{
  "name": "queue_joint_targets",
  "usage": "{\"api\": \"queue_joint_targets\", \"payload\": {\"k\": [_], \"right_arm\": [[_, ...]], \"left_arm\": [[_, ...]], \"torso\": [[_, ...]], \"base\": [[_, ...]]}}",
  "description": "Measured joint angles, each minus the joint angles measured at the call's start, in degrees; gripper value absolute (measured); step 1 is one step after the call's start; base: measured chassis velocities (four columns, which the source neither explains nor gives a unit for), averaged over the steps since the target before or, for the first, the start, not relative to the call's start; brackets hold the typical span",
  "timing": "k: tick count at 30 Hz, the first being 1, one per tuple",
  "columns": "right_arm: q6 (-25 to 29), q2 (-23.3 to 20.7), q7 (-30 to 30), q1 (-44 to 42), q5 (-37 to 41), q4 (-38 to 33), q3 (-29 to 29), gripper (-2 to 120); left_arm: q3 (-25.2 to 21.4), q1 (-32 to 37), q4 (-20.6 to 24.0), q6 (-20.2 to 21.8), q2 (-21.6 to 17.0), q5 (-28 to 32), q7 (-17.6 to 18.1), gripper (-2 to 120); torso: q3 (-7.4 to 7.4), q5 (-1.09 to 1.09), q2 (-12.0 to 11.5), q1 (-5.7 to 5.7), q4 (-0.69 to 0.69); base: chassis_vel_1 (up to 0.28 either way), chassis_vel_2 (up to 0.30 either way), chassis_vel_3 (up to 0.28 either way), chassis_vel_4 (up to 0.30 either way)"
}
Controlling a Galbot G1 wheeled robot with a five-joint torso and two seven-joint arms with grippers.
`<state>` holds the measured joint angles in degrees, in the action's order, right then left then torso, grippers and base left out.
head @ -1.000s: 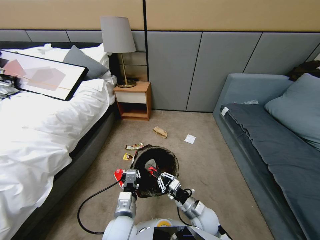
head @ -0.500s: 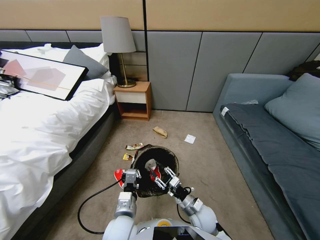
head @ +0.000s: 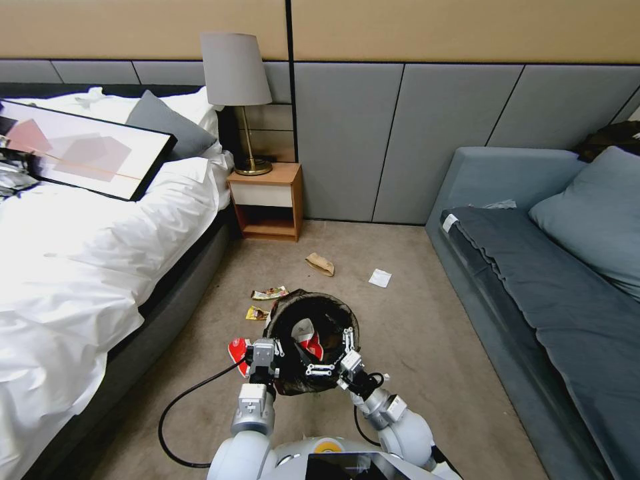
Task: Pick up the trash bin, then pick up the garbage from the floor and place it into the trash bin.
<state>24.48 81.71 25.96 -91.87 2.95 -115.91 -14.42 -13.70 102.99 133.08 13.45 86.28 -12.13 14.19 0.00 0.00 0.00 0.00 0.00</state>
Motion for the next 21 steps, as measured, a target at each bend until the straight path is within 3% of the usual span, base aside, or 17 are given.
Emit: {"api": "queue_joint_targets", "payload": {"k": [4,12,21], "right_arm": [[0.0,0.5,-3.0,-0.5,-0.6,-2.4,0.0,114],[-2.1,7.7,-22.7,-8.1,-7.5,-14.1,-4.3,107],[-0.7,10.7,-28.1,-13.8,-7.0,-14.6,-7.9,100]], "left_arm": [[-0.1,0.0,0.1,0.0,-0.1,0.0,0.0,1],[-1.0,0.2,0.0,-0.1,-0.2,0.1,0.2,1],[-1.3,0.4,0.7,-0.2,-0.3,0.7,0.3,1]], "torso": [[0.00,0.00,0.0,0.00,0.00],[0.00,-0.01,0.0,0.00,-0.01],[0.00,0.00,0.0,0.00,0.00]], "base": [[0.000,0.000,0.000,0.000],[0.000,0.000,0.000,0.000],[0.000,0.000,0.000,0.000]]}}
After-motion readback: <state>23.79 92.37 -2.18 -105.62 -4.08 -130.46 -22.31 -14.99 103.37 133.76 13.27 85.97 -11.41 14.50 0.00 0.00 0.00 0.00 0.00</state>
